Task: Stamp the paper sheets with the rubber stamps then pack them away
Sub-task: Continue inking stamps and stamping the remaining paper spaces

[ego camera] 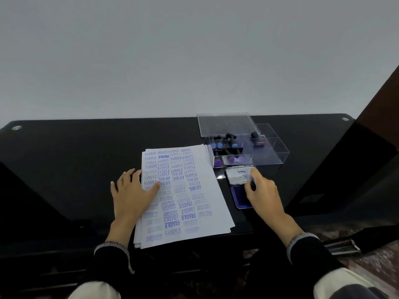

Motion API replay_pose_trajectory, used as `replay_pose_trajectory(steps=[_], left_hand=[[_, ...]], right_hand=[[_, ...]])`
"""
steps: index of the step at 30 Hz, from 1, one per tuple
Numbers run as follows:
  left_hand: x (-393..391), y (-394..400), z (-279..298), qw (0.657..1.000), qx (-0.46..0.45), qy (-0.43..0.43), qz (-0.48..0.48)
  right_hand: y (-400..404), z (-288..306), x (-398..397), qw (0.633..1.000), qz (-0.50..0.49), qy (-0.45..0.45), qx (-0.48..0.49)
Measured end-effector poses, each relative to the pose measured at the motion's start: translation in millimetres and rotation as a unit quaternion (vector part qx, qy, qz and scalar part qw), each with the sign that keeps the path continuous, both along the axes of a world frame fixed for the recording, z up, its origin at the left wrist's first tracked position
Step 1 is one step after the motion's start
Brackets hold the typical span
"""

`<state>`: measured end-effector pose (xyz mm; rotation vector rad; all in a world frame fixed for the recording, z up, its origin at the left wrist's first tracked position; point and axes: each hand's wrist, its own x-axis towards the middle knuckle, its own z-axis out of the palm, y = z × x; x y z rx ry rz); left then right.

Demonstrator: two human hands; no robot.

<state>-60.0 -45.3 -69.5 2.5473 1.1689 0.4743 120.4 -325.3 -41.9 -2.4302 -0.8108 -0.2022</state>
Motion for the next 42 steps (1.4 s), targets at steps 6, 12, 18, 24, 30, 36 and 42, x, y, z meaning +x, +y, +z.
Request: replay_pose_trajectory(steps=[6,12,18,24,30,36,42], left_hand=[[0.3,1.1,-1.9,1.000,0.004,-0.001,0.001],[0.7,0.8,0.0,1.000,0.001,-0.001,0.002],[0.8,2.2,0.6,1.000,0.009,0.017,-0.006],[2.2,2.7,-0.1,1.000,0.012,0.011,-0.001],[1.4,2.7,-0.9,1.000,0.011,0.001,-0.001],[1.3,3.7,-2.5,1.000,0.012,-0.005,0.000],[2.0,3.2,-1.7,1.000,0.012,0.000,-0.002]], right_hand=[[-2.9,8.5,-7.8,0.999,0.003,0.042,-0.010],[-0.9,14.1,-4.1,0.998,0.010,0.060,-0.017],[5.6,15.9,-21.5,0.972,-0.068,0.153,0.165],[30.7,9.0,-63.9,0.928,-0.005,0.238,0.286],[37.9,-5.3,-88.7,0.953,0.084,0.195,0.218],[35.0,-21.7,-96.8,0.960,0.110,0.178,0.188],[31.7,-24.7,-99.8,0.972,0.115,0.119,0.166]])
